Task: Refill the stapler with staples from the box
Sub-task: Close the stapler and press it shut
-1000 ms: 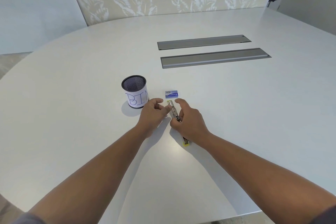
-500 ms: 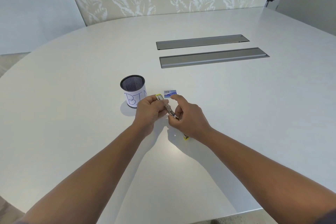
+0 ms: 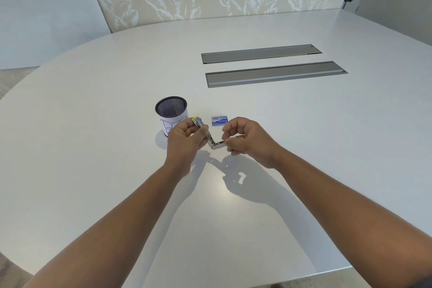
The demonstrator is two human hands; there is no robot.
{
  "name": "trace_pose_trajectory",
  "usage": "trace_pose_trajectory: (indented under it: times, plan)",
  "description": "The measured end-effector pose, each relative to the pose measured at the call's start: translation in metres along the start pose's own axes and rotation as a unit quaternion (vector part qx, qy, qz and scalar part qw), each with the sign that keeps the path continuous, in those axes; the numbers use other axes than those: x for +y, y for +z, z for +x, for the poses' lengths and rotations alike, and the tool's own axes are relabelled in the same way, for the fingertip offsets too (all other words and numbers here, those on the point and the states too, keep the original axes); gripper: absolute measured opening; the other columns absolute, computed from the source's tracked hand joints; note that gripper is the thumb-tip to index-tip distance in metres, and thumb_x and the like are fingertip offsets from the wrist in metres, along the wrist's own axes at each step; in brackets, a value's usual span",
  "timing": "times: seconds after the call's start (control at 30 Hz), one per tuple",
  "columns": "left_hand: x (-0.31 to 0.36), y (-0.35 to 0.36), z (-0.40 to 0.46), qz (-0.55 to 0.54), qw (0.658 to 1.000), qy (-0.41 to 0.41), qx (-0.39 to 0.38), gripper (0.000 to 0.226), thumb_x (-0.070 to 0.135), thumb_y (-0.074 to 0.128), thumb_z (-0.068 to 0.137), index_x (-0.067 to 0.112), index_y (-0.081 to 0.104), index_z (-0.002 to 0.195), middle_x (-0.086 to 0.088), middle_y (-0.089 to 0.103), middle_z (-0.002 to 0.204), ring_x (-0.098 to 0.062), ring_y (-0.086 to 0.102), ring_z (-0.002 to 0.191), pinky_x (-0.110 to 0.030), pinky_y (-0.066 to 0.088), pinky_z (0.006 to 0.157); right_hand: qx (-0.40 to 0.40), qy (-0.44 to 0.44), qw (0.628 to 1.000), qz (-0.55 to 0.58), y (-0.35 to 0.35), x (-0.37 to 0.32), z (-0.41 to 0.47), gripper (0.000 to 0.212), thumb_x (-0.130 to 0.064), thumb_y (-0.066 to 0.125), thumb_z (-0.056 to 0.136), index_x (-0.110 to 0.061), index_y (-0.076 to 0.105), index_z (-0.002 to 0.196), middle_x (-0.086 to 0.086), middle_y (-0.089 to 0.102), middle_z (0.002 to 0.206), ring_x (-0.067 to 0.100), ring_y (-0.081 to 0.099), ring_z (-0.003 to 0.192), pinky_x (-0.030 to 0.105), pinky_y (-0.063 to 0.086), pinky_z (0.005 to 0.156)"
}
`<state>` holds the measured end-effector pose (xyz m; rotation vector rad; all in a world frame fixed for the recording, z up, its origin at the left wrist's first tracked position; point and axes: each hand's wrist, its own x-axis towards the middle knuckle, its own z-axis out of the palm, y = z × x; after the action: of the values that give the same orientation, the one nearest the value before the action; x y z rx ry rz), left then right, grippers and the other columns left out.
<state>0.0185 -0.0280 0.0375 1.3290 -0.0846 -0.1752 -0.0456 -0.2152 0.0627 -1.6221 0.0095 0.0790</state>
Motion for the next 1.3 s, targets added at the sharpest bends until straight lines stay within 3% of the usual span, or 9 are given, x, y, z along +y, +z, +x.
trace_pose_trajectory:
  times: [0.1,0.23,0.4,0.5,0.7,0.83,0.93,1.07,1.3]
  plan:
    - [-0.001,0.0,-0.003,0.0,0.999,-0.013,-0.037,0.022,0.006,0.076,0.089,0.011,0.068,0.109,-0.006,0.074,0.089,-0.02,0.071,0.081,-0.031,0.06,0.075,0.048,-0.018,0.997,0.063,0.004,-0.001,0.003,0.011,-0.011,0.071,0.093,-0.002,0.069,0.099,0.016,0.061,0.086,0.018,0.056,0.062,0.028,0.046,0.058]
    - [-0.001,0.002,-0.009,0.006,0.996,-0.025,-0.09,0.027,0.004,0.076,0.087,0.017,0.069,0.11,-0.009,0.066,0.09,-0.02,0.068,0.085,-0.036,0.062,0.082,0.097,-0.047,0.994,0.025,0.018,0.003,0.004,0.032,-0.043,0.051,0.103,-0.021,0.075,0.1,-0.001,0.067,0.09,0.005,0.054,0.066,0.018,0.042,0.06]
    - [0.005,0.008,-0.016,0.002,0.986,-0.011,-0.167,0.025,0.002,0.077,0.084,0.02,0.077,0.101,-0.017,0.072,0.094,-0.023,0.072,0.083,-0.032,0.059,0.079,0.016,-0.001,1.0,0.023,0.027,0.007,0.001,0.062,-0.07,0.024,0.097,-0.034,0.061,0.13,-0.007,0.072,0.118,0.011,0.072,0.097,0.032,0.061,0.078]
    - [0.008,0.005,-0.014,0.056,0.983,0.015,-0.174,0.024,0.003,0.075,0.088,0.013,0.076,0.11,-0.017,0.074,0.092,-0.025,0.067,0.079,-0.035,0.057,0.079,-0.028,0.022,0.999,0.037,0.028,0.007,0.002,0.064,-0.079,0.031,0.09,-0.042,0.051,0.138,-0.005,0.07,0.111,0.02,0.07,0.074,0.03,0.055,0.064]
    - [0.02,-0.003,-0.005,0.102,0.967,-0.043,-0.228,0.024,0.001,0.066,0.094,0.006,0.071,0.118,-0.015,0.07,0.105,-0.022,0.069,0.083,-0.028,0.058,0.083,-0.014,-0.059,0.994,-0.096,0.02,0.02,0.008,0.059,-0.065,0.06,0.087,-0.028,0.053,0.132,0.0,0.054,0.074,0.011,0.045,0.058,0.022,0.04,0.058]
    - [0.02,0.001,-0.001,0.039,0.973,-0.132,-0.187,0.031,0.022,0.055,0.087,0.006,0.073,0.105,-0.009,0.074,0.094,-0.023,0.067,0.079,-0.032,0.058,0.073,0.012,-0.076,0.97,-0.23,0.021,0.028,0.01,0.054,-0.067,0.07,0.079,-0.037,0.057,0.123,-0.013,0.07,0.095,0.012,0.064,0.083,0.032,0.052,0.078]
    - [0.006,0.013,-0.004,0.158,0.975,-0.101,-0.12,0.039,0.046,0.051,0.1,0.01,0.067,0.1,0.004,0.073,0.075,-0.013,0.069,0.062,-0.024,0.053,0.052,0.011,-0.079,0.953,-0.293,0.025,0.035,0.012,0.057,-0.064,0.074,0.077,-0.035,0.058,0.124,-0.017,0.072,0.102,0.004,0.066,0.091,0.029,0.053,0.079]
    - [-0.013,0.023,-0.001,0.348,0.936,-0.009,-0.051,0.039,0.052,0.041,0.103,0.022,0.056,0.083,0.006,0.067,0.079,-0.014,0.066,0.076,-0.031,0.048,0.064,0.028,-0.103,0.92,-0.376,0.031,0.044,0.015,0.044,-0.048,0.068,0.082,-0.032,0.059,0.121,-0.015,0.068,0.099,0.008,0.062,0.086,0.03,0.048,0.071]
    - [-0.024,0.022,0.004,0.518,0.854,0.045,0.009,0.039,0.045,0.028,0.099,0.02,0.044,0.074,0.004,0.058,0.072,-0.01,0.054,0.069,-0.033,0.032,0.057,0.046,-0.119,0.874,-0.469,0.033,0.051,0.014,0.018,-0.039,0.058,0.094,-0.022,0.054,0.095,-0.01,0.052,0.084,0.015,0.049,0.079,0.034,0.04,0.067]
